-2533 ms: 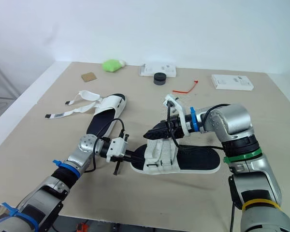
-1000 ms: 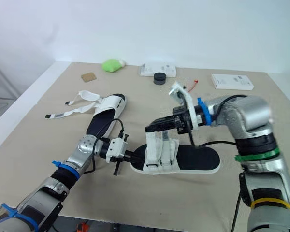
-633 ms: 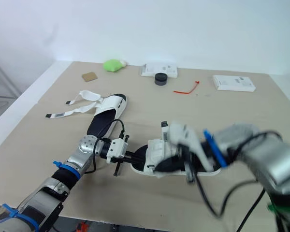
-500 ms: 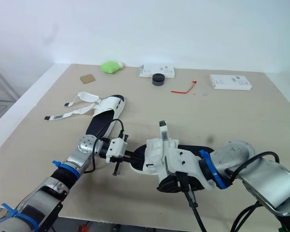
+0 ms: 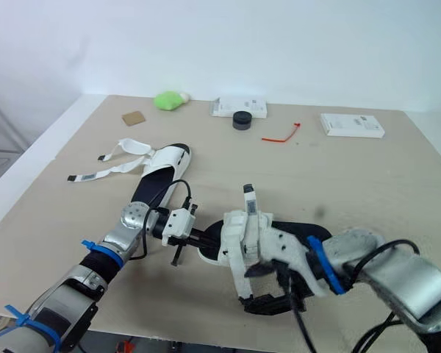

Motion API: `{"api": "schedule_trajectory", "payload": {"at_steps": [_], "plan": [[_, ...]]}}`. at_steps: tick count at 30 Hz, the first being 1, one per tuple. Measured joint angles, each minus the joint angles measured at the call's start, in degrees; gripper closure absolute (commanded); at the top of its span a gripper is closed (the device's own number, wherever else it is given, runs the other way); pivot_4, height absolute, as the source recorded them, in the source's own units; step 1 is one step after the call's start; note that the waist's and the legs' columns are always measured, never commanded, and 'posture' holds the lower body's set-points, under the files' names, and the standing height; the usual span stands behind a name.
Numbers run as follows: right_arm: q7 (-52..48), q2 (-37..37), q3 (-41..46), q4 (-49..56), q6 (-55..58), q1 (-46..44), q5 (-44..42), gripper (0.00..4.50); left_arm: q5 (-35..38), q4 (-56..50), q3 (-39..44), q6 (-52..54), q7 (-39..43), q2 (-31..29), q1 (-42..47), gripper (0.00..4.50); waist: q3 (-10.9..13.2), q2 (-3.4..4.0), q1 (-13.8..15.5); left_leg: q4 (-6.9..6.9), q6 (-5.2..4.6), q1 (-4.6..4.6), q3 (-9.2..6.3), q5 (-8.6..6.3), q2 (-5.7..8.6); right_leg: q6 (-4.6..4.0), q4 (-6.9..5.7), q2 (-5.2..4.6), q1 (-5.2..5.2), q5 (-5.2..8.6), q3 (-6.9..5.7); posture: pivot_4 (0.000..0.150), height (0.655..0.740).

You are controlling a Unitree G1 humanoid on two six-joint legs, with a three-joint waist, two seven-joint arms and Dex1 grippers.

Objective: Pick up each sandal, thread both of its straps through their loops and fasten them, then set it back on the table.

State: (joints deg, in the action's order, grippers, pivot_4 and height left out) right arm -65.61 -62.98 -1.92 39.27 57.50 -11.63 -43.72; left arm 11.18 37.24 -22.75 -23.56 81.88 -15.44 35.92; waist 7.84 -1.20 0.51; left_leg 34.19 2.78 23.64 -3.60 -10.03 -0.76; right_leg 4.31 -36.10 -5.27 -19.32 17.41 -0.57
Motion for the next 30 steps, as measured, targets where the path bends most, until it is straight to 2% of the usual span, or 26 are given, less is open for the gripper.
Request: {"api": "schedule_trajectory", "payload": {"at_steps": [5, 10, 13, 16, 23, 30], "plan": [[-1.7, -2.37, 9.82, -5.92, 8.02, -0.65, -11.86, 1.54, 0.0, -0.03, 0.01, 0.12, 0.09, 0.03, 0.01, 4.5, 0.02, -0.04, 0.02, 0.0, -0.03, 0.0, 0.04, -0.02, -0.01, -0.01, 0.0, -0.03, -0.01, 0.01, 0.02, 0.15, 0.74], [-1.26, -3.64, 12.41, -6.26, 13.06, 3.65, -17.42, 1.54, 0.0, -0.21, 0.03, 0.28, 0.09, 0.04, -0.08, 4.5, 0.01, -0.05, 0.06, -0.01, -0.07, 0.01, 0.06, -0.06, -0.02, -0.05, 0.01, -0.02, -0.01, 0.03, 0.01, 0.15, 0.74], [2.65, -2.34, 9.29, -6.48, 14.84, 7.18, -16.65, 1.54, 0.0, -0.7, 0.07, 0.4, 0.0, -0.12, -0.49, 4.5, -0.01, -0.09, 0.03, 0.0, -0.06, 0.01, 0.1, -0.07, -0.03, -0.05, 0.01, -0.03, -0.03, 0.03, 0.04, 0.15, 0.74], [6.83, 1.65, 4.99, -8.67, 16.19, 6.35, -15.56, 1.54, 0.0, -1.28, 0.12, 1.13, -0.27, -0.25, -0.72, 4.5, -0.01, -0.02, 0.0, 0.01, -0.07, 0.0, 0.12, -0.07, -0.02, -0.03, 0.01, -0.04, -0.04, 0.02, 0.07, 0.15, 0.74], [11.66, 7.13, -1.77, -15.37, 18.5, -1.92, -12.71, 1.54, 0.01, -3.32, 0.19, 2.15, -0.42, -0.56, -1.66, 4.5, 0.0, 0.02, 0.0, -0.01, -0.15, 0.06, 0.1, -0.13, 0.0, -0.09, 0.01, 0.0, -0.08, 0.1, 0.05, 0.15, 0.74], [11.9, 9.54, -4.19, -17.3, 21.15, -6.61, -12.59, 1.54, 0.01, -5.03, 0.28, 3.5, -0.83, -0.85, -2.42, 4.5, 0.01, 0.04, 0.0, 0.0, -0.21, 0.08, 0.06, -0.21, 0.01, -0.03, 0.01, 0.1, -0.07, 0.14, 0.05, 0.15, 0.74]]}}
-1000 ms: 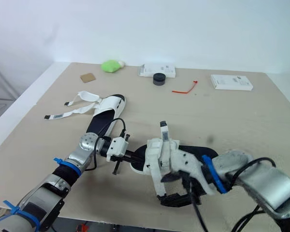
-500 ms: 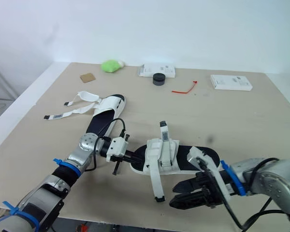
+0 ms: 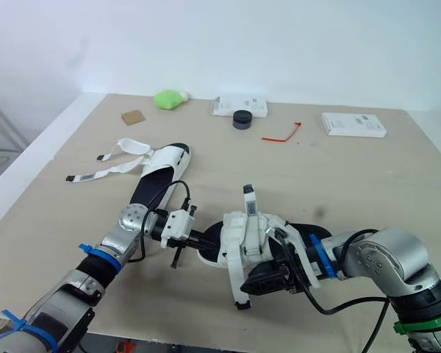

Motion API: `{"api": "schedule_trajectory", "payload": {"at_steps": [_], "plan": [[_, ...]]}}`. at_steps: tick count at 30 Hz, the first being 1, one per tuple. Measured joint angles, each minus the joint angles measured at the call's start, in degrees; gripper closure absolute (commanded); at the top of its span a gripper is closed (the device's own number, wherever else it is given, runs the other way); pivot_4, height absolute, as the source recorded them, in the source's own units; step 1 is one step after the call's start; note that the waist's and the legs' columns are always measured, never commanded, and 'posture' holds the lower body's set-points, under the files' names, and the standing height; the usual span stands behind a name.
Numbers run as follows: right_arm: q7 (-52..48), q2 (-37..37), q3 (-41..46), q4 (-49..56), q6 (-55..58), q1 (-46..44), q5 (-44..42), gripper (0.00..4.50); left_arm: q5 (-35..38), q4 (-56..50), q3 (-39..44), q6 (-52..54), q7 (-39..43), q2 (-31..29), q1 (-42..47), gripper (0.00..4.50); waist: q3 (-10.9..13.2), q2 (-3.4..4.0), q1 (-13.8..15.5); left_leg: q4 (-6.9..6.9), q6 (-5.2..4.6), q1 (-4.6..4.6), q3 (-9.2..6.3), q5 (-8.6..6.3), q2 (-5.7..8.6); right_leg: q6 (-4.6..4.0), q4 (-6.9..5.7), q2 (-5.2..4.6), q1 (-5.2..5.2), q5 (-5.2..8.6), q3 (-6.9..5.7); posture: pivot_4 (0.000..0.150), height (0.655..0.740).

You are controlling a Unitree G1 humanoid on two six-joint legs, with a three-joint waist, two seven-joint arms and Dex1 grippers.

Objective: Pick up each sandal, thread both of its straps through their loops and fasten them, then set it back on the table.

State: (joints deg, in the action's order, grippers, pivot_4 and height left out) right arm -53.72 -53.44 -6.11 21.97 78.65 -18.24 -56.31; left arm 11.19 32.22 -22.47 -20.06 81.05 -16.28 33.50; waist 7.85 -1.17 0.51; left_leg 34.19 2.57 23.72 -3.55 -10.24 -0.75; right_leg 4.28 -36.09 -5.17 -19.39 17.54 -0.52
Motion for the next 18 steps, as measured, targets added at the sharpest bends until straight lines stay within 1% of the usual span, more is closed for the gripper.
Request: {"api": "schedule_trajectory", "payload": {"at_steps": [1, 3, 4, 5, 6, 7, 8, 9, 16, 18], "plan": [[-0.13, 0.06, 0.0, 0.01, 0.22, -0.4, -0.29, 1.77, 0.0, -0.13, 0.0, 0.13, -0.21, -0.02, -0.11, 4.5, 0.0, 0.01, 0.0, 0.0, 0.0, 0.0, 0.0, 0.0, 0.0, -0.01, 0.0, 0.0, 0.01, 0.01, 0.0, 0.15, 0.74], [-0.19, 0.11, 0.0, 0.01, 0.48, -0.76, -0.35, 2.41, 0.0, -0.35, 0.0, 0.2, -0.5, -0.04, -0.3, 4.5, 0.0, 0.0, 0.01, 0.0, 0.0, 0.0, -0.02, 0.0, 0.0, -0.02, 0.0, 0.0, 0.01, 0.01, 0.0, 0.15, 0.74], [-0.19, 0.17, 0.0, 0.01, 0.53, -0.87, -0.36, 2.9, 0.0, -0.44, 0.0, 0.25, -0.56, -0.05, -0.35, 4.5, 0.0, 0.0, 0.01, 0.01, 0.0, 0.0, -0.01, 0.0, 0.0, -0.02, 0.0, 0.0, 0.01, 0.01, 0.01, 0.15, 0.74], [-0.23, 0.26, 0.0, 0.01, 0.57, -0.9, -0.41, 3.18, 0.0, -0.53, 0.0, 0.29, -0.6, -0.05, -0.4, 4.5, 0.0, 0.0, 0.01, 0.0, 0.0, 0.0, -0.01, 0.0, 0.0, -0.02, 0.0, 0.0, 0.01, 0.01, 0.01, 0.15, 0.74], [-0.22, 0.77, 0.0, 0.01, 1.12, -1.17, -0.72, 3.71, 0.0, -0.82, 0.0, 0.39, -0.65, -0.19, -0.51, 4.5, 0.0, 0.0, 0.0, 0.0, 0.0, 0.0, -0.01, 0.0, -0.01, -0.03, 0.0, 0.01, 0.01, 0.02, 0.01, 0.15, 0.74], [-0.28, 1.12, 0.0, 0.04, 1.46, -1.3, -1.05, 4.09, 0.0, -0.87, 0.0, 0.45, -0.65, -0.2, -0.52, 4.5, 0.01, 0.0, 0.0, 0.0, 0.0, 0.0, -0.02, 0.0, -0.01, -0.03, 0.0, 0.01, 0.01, 0.02, 0.0, 0.15, 0.74], [-0.35, 1.34, -0.01, 0.09, 1.79, -1.35, -1.57, 4.34, 0.0, -0.96, 0.0, 0.53, -0.72, -0.21, -0.57, 4.5, 0.01, 0.0, 0.0, 0.0, 0.0, 0.0, -0.02, 0.0, -0.01, -0.03, 0.0, 0.02, 0.01, 0.02, 0.0, 0.15, 0.74], [-0.49, 1.34, -0.01, 0.28, 2.07, -1.4, -1.93, 4.44, 0.0, -1.02, 0.0, 0.55, -0.78, -0.22, -0.61, 4.5, 0.01, 0.01, 0.0, 0.0, 0.0, 0.0, -0.02, 0.0, -0.01, -0.02, 0.0, 0.02, 0.01, 0.01, 0.01, 0.15, 0.74], [-0.33, 1.39, 0.21, 0.9, 2.77, -1.72, -3.24, 4.44, 0.0, -1.29, 0.0, 0.6, -0.77, -0.23, -0.68, 4.5, 0.01, 0.02, 0.01, 0.0, 0.0, 0.03, -0.05, 0.0, 0.01, 0.01, 0.0, 0.02, 0.01, 0.03, 0.0, 0.15, 0.74], [-0.01, 2.11, 1.5, 0.83, 3.64, -1.82, -4.73, 4.44, 0.0, -1.29, 0.0, 0.6, -0.77, -0.23, -0.68, 4.5, 0.02, 0.01, 0.01, 0.0, 0.0, 0.03, -0.06, 0.0, 0.01, 0.0, 0.0, 0.03, 0.01, 0.03, 0.0, 0.15, 0.74]]}}
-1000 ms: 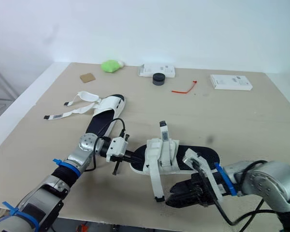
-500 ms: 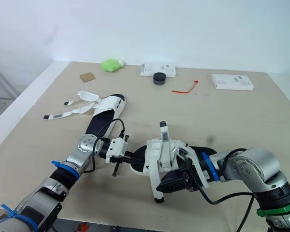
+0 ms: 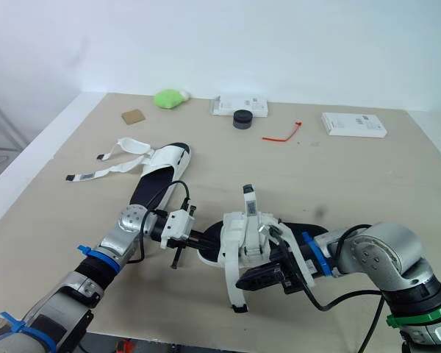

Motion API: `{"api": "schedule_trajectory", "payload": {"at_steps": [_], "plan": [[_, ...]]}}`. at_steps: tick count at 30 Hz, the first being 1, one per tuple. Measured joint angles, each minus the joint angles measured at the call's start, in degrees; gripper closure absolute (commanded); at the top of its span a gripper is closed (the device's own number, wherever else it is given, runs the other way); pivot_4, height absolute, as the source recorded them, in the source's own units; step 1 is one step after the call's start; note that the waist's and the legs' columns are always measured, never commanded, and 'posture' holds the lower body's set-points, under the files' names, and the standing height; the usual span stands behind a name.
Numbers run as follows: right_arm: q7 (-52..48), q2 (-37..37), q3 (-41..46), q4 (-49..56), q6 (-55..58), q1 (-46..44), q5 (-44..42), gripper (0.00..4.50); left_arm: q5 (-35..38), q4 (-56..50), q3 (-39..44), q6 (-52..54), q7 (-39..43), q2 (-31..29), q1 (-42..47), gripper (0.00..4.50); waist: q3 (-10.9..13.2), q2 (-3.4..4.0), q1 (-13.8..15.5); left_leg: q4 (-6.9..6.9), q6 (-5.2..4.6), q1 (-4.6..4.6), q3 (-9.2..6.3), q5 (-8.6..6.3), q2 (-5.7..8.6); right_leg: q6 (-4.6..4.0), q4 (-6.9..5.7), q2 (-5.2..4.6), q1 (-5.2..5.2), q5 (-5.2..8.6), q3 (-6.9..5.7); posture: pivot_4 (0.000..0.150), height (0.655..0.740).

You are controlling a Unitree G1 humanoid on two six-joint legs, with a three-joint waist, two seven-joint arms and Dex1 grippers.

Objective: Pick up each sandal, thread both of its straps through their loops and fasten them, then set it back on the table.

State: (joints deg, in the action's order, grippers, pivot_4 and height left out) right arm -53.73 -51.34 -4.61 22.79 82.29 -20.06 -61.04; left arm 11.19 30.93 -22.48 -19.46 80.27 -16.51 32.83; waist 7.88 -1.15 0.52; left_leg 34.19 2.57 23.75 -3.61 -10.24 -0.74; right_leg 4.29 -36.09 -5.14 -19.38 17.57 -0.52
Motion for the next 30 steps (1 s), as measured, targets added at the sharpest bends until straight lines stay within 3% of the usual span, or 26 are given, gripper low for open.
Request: {"api": "schedule_trajectory", "payload": {"at_steps": [5, 12, 30], "plan": [[6.58, 7.87, 8.83, -6.42, 4.01, -10.13, -9.75, 4.44, 0.0, 0.0, 0.18, 0.05, -0.34, -0.27, 0.02, 4.5, 0.14, 0.2, -0.03, 0.05, -0.08, -0.01, 0.01, 0.05, -0.01, 0.02, 0.0, 0.01, 0.0, -0.11, 0.01, 0.15, 0.74], [14.11, 10.1, 10.47, -14.63, 8.23, -19.68, -9.38, 4.44, 0.05, -0.1, 0.14, 0.05, 0.22, 0.04, 0.21, 4.5, 0.06, 0.27, 0.03, 0.01, -0.12, 0.14, -0.31, 0.03, 0.01, -0.14, -0.01, 0.17, -0.02, -0.09, -0.01, 0.15, 0.74], [11.29, 4.97, -4.09, -25.79, 9.96, -26.39, -4.82, 4.44, 0.06, -0.09, 0.2, 0.02, -0.69, 0.05, -0.01, 4.5, 0.07, 0.47, -0.01, 0.06, -0.2, 0.21, -0.38, 0.07, 0.01, -0.14, -0.02, 0.2, -0.06, -0.09, -0.04, 0.15, 0.74]]}}
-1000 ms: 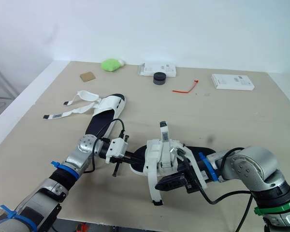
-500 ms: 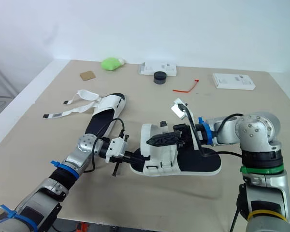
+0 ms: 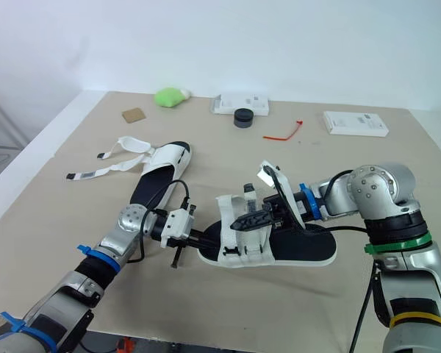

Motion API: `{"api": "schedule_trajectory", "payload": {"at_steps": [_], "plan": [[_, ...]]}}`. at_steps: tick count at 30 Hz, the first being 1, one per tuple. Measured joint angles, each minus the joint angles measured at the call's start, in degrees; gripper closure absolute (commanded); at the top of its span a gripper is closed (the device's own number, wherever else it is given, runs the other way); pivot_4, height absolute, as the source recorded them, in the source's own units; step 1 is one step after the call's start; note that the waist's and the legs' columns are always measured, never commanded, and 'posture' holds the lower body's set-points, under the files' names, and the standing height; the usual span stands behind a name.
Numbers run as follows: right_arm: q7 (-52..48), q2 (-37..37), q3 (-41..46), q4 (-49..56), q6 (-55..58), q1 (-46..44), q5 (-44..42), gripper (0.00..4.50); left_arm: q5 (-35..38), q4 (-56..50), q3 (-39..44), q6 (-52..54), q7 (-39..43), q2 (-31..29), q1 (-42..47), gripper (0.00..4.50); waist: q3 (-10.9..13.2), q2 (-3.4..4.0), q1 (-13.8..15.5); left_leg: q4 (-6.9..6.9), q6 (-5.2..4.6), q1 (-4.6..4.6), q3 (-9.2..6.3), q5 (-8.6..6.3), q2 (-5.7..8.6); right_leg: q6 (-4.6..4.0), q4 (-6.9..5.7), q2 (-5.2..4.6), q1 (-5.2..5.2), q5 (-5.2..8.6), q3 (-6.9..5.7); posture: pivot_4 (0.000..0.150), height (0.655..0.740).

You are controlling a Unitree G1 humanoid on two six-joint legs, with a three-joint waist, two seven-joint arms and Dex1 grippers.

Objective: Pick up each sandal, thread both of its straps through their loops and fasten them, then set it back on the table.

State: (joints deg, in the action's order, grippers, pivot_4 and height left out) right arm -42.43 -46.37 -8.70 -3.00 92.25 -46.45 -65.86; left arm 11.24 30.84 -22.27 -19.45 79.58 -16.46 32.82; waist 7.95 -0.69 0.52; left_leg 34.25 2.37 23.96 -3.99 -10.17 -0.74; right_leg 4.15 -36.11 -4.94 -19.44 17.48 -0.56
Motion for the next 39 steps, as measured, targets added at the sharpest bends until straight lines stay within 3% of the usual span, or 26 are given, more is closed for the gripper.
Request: {"api": "schedule_trajectory", "payload": {"at_steps": [7, 11, 18, 31, 39], "plan": [[-0.41, -1.17, -3.62, -2.77, -0.2, -1.73, 3.33, 4.44, 0.0, -0.01, 0.0, -0.02, 0.0, 0.01, -0.03, 4.5, -0.03, 0.05, 0.0, 0.0, 0.0, 0.0, -0.01, 0.0, 0.0, -0.01, 0.0, 0.0, 0.0, 0.0, 0.0, 0.15, 0.74], [0.02, 1.62, -5.19, -9.08, 0.12, -4.67, 7.26, 4.44, 0.03, -0.01, 0.06, -0.05, 0.0, 0.02, -0.12, 4.5, -0.03, 0.17, -0.02, 0.02, -0.01, 0.0, 0.0, 0.01, 0.01, -0.02, -0.01, 0.0, -0.02, -0.04, 0.01, 0.15, 0.74], [-1.24, 0.84, -9.66, -11.27, 0.07, -7.07, 7.49, 4.44, 0.03, -0.05, 0.06, -0.05, -0.24, 0.05, -0.15, 4.5, -0.03, 0.24, -0.03, 0.02, -0.02, 0.01, -0.01, 0.01, 0.02, 0.0, -0.01, 0.0, -0.02, -0.04, 0.01, 0.15, 0.74], [-0.49, -0.77, -15.39, -20.1, 0.21, -15.7, -2.01, 4.44, 0.03, -0.43, 0.07, -0.05, -0.48, 0.05, -0.48, 4.5, -0.04, 0.34, -0.02, 0.04, -0.02, 0.05, -0.01, 0.01, 0.03, -0.02, -0.01, -0.01, -0.04, -0.05, 0.02, 0.15, 0.74], [4.1, -3.11, -19.07, -19.81, 0.25, -17.11, -11.2, 4.44, 0.03, -0.42, 0.08, -0.05, -0.67, 0.2, -0.52, 4.5, -0.04, 0.37, 0.02, 0.05, -0.02, 0.09, -0.02, 0.01, 0.06, -0.02, -0.01, -0.06, -0.06, -0.04, 0.02, 0.15, 0.74]]}}
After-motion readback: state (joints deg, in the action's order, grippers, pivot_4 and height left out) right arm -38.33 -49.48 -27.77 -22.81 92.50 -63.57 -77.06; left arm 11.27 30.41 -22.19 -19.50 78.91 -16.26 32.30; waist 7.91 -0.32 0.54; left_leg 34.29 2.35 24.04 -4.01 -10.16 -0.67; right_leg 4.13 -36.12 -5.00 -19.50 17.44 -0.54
